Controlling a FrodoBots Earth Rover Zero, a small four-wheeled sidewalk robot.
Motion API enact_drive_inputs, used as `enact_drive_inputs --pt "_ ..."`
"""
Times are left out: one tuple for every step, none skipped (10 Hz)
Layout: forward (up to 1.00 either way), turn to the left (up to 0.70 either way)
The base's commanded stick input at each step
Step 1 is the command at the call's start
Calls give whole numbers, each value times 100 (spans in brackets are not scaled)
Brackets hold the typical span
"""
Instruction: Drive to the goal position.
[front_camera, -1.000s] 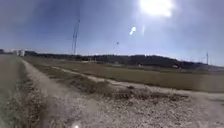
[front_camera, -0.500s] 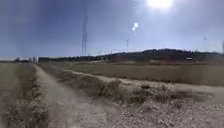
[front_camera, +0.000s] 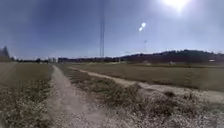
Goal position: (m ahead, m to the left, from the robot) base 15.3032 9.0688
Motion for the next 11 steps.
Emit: enact_drive_inputs --pt "68 34" --pt "68 34" --pt "68 34" --pt "68 0" --pt "68 0" --pt "68 0" --pt "68 0" --pt "68 0" --pt "68 0" --pt "68 0" --pt "68 0"
